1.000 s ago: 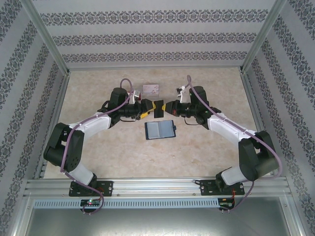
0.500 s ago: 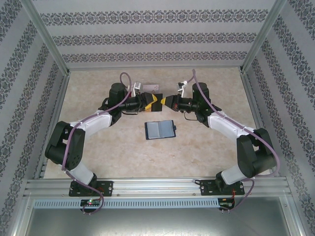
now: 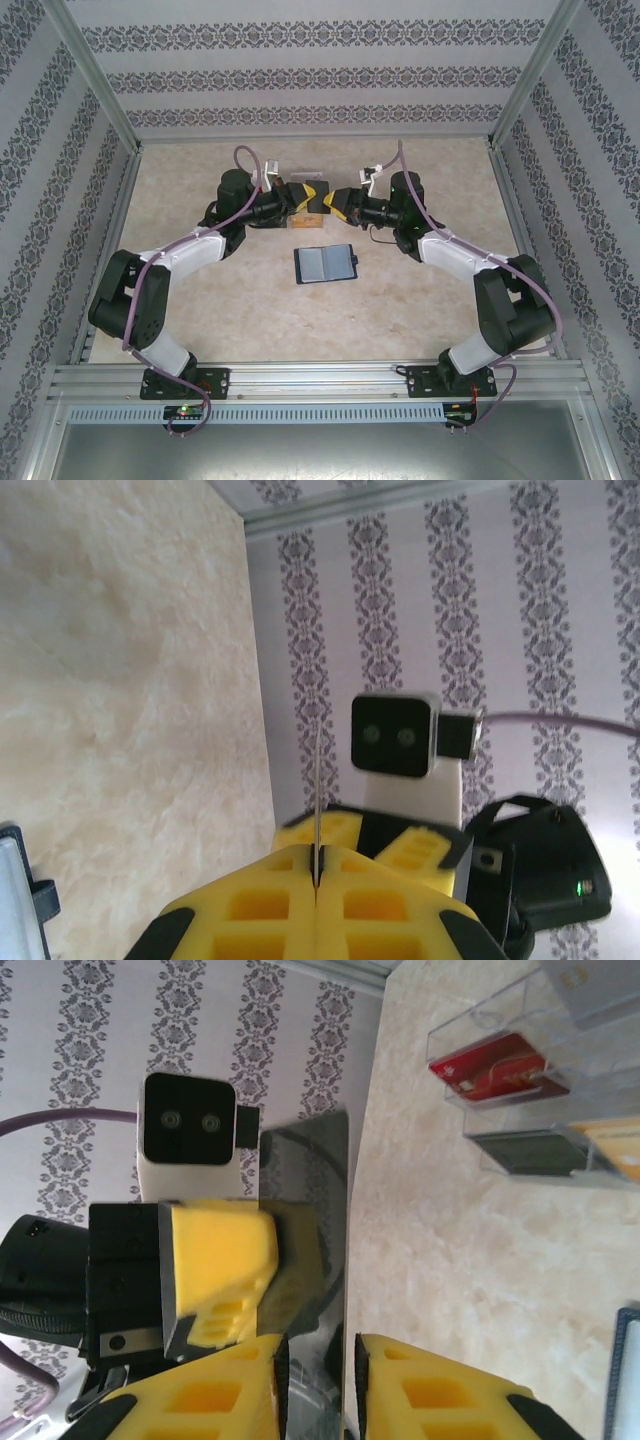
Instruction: Take the credit cards out of the card holder
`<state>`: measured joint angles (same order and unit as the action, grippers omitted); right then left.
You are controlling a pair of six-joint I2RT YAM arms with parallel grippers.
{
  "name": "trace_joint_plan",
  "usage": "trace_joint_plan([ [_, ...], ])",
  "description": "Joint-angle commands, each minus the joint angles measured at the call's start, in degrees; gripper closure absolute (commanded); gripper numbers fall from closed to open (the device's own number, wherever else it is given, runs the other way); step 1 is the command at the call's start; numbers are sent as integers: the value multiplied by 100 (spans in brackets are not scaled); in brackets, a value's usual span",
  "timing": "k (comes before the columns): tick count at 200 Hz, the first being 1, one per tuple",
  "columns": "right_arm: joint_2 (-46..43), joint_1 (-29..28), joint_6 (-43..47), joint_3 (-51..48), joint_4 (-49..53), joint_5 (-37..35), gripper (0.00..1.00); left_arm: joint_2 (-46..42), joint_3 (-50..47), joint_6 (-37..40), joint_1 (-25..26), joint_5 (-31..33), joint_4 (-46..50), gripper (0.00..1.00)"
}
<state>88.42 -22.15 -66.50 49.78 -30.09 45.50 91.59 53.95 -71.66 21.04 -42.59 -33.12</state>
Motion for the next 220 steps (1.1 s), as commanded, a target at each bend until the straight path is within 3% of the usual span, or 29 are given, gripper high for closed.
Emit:
trace_joint_plan([
  [1, -22, -126, -618, -145, -790, -247, 75, -275, -123, -251, 74, 415, -476, 100],
  [53, -48, -180, -382, -155, -593, -550, 98, -414, -302, -257, 60, 541, -325, 97],
  [62, -19, -192, -215, -108, -477, -581, 100, -463, -324, -227, 44, 603, -79, 87],
  [87, -63, -325, 820, 144, 517, -825, 100, -731, -431, 59, -100, 816, 867, 44],
  [116, 9, -549, 2324, 607, 1887, -1290, 100, -1286, -552, 797, -363, 1414, 2379, 21],
  [150, 479, -887, 4140, 1449, 3146, -1667, 100, -1913, -488, 1844, -932, 2584, 4464, 1],
  [171, 894, -1132, 5260, 2133, 3962, -1992, 100, -2205, -550, 2246, -1352, 3026, 5206, 1],
  [199, 1530, -1346, 6511, 3118, 4790, -2415, 100, -2456, -614, 2580, -1819, 3114, 5812, 1],
  [220, 2150, -1415, 7369, 3888, 5364, -2327, 100, -2534, -588, 2811, -2012, 3187, 6132, 1],
])
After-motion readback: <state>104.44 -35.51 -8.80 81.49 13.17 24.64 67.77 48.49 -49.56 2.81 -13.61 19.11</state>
